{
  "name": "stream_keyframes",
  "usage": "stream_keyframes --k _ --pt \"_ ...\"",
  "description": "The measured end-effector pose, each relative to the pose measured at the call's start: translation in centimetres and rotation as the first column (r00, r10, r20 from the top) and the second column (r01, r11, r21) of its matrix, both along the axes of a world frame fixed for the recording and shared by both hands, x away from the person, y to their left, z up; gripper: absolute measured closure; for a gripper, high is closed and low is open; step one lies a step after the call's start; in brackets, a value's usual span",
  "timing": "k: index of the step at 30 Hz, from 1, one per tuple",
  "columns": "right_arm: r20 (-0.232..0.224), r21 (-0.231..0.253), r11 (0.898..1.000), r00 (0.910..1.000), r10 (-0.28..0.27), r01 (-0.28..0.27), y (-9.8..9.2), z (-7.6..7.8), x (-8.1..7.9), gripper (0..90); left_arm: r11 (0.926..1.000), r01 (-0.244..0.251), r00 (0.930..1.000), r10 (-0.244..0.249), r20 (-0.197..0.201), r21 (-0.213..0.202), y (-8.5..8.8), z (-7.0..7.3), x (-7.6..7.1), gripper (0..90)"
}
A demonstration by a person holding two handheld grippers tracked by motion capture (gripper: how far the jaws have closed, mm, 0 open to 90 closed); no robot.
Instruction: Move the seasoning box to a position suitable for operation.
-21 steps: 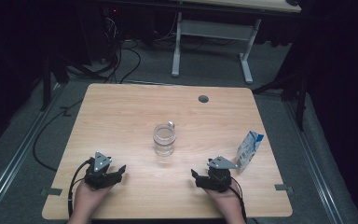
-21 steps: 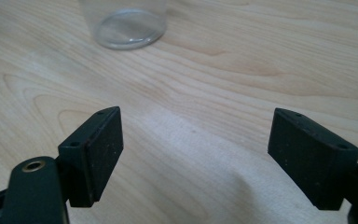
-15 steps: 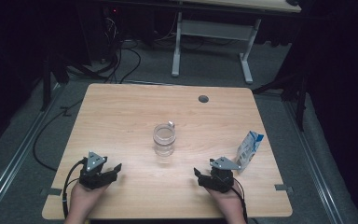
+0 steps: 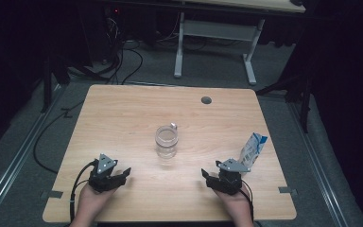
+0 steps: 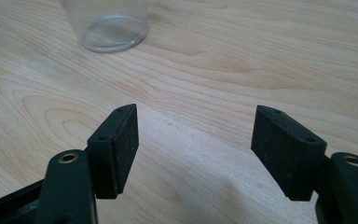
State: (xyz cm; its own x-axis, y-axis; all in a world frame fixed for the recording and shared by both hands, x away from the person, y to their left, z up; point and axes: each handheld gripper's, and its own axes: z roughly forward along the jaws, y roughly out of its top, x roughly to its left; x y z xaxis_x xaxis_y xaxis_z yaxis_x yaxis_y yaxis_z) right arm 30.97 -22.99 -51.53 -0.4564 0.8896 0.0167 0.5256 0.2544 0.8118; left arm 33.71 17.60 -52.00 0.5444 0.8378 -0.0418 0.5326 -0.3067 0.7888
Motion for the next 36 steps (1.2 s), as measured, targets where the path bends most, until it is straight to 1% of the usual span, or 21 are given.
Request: stream_keyframes --k 1,2,5,6,7,9,11,13,15,16,17,18,19,20,23,24,26,29,32,34,36 --pt "0.003 -0.006 1.0 1.0 0.003 -0.003 -0.1 0.0 0.0 32.4 0.9999 -0.006 1.0 0.006 -0.006 -0.015 -0.2 0.1 0.1 38.2" --pt "0.009 -0.012 1.0 0.9999 0.009 -0.009 -0.3 0.1 0.0 32.7 0.9994 -0.019 0.9998 0.019 0.001 -0.028 -0.4 0.3 0.3 39.3" --pt "0.005 -0.003 1.0 0.9999 0.014 -0.014 -0.5 0.1 -0.1 33.4 0.9988 -0.025 0.9997 0.026 0.005 -0.042 -0.7 0.5 0.4 38.8" --pt "0.006 -0.007 1.0 0.9997 0.022 -0.022 -0.5 0.1 -0.1 33.5 0.9979 -0.02 0.9997 0.019 -0.013 -0.062 -1.1 0.7 0.6 38.8" --pt "0.003 -0.014 1.0 0.9997 0.026 -0.026 -0.5 0.0 -0.1 33.4 0.9976 -0.005 0.9996 0.003 -0.029 -0.07 -1.4 1.0 0.8 35.8" --pt "-0.003 -0.023 0.999 0.9996 0.027 -0.027 -0.6 0.0 0.0 33.5 0.9978 0.011 0.9987 -0.014 -0.048 -0.065 -1.9 1.3 1.1 34.0" --pt "-0.01 -0.016 0.999 0.9994 0.034 -0.034 -0.6 -0.2 0.1 33.7 0.9984 0.02 0.9984 -0.023 -0.051 -0.053 -2.6 1.7 1.4 35.1" --pt "-0.029 -0.021 0.999 0.9991 0.032 -0.033 -0.5 -0.7 0.3 34.0 0.9991 0.032 0.9985 -0.034 -0.043 -0.029 -3.7 2.2 1.8 36.3" --pt "-0.034 -0.027 0.999 0.9989 0.033 -0.034 -0.5 -0.8 0.4 34.1 0.9989 0.035 0.9987 -0.036 -0.036 -0.03 -3.9 2.3 1.8 40.1" --pt "-0.04 -0.031 0.999 0.9985 0.037 -0.038 -0.3 -1.0 0.4 34.8 0.9982 0.037 0.9991 -0.038 -0.021 -0.047 -4.4 2.7 2.0 41.5" --pt "-0.04 -0.031 0.999 0.9985 0.037 -0.038 -0.3 -1.0 0.4 34.8 0.9982 0.037 0.9991 -0.038 -0.021 -0.047 -4.4 2.7 2.0 42.4" --pt "-0.044 -0.038 0.998 0.9977 0.051 -0.052 0.0 -1.1 0.2 35.3 0.9969 0.034 0.9991 -0.035 -0.022 -0.07 -4.8 3.0 2.3 43.7" --pt "-0.044 -0.038 0.998 0.9977 0.051 -0.052 0.0 -1.1 0.2 35.3 0.9969 0.034 0.9991 -0.035 -0.022 -0.07 -4.8 3.0 2.3 44.4" --pt "-0.047 -0.036 0.998 0.9974 0.054 -0.056 0.1 -1.1 0.2 35.5 0.9965 0.03 0.999 -0.033 -0.029 -0.078 -5.0 3.1 2.5 44.4" --pt "-0.04 -0.039 0.996 0.9966 0.073 -0.074 0.2 -1.1 0.0 36.2 0.997 0.021 0.9988 -0.024 -0.043 -0.074 -5.7 3.3 3.2 48.7" --pt "-0.036 -0.036 0.997 0.9967 0.072 -0.074 0.1 -0.9 0.0 36.4 0.996 0.012 0.9986 -0.017 -0.05 -0.088 -5.8 3.4 3.4 51.0" --pt "-0.034 -0.034 0.997 0.9967 0.073 -0.074 0.1 -0.9 -0.1 36.4 0.994 -0.001 0.9976 -0.007 -0.069 -0.11 -6.0 3.5 3.9 51.1" --pt "-0.029 -0.025 0.996 0.9963 0.08 -0.081 0.0 -0.7 -0.2 36.5 0.9941 -0.019 0.9983 0.013 -0.056 -0.106 -6.4 3.9 4.3 51.9" --pt "-0.027 -0.022 0.996 0.9961 0.084 -0.085 -0.2 -0.6 -0.3 36.5 0.9913 -0.032 0.9976 0.024 -0.065 -0.128 -6.4 4.1 5.1 53.7" --pt "-0.028 -0.017 0.997 0.9967 0.075 -0.076 -0.4 -0.6 -0.4 36.6 0.9928 -0.035 0.9968 0.026 -0.075 -0.114 -6.5 4.4 5.6 54.9" --pt "-0.028 -0.013 0.998 0.9973 0.068 -0.068 -0.7 -0.6 -0.5 36.7 0.9931 -0.031 0.9972 0.023 -0.072 -0.113 -6.7 4.7 5.9 57.2"
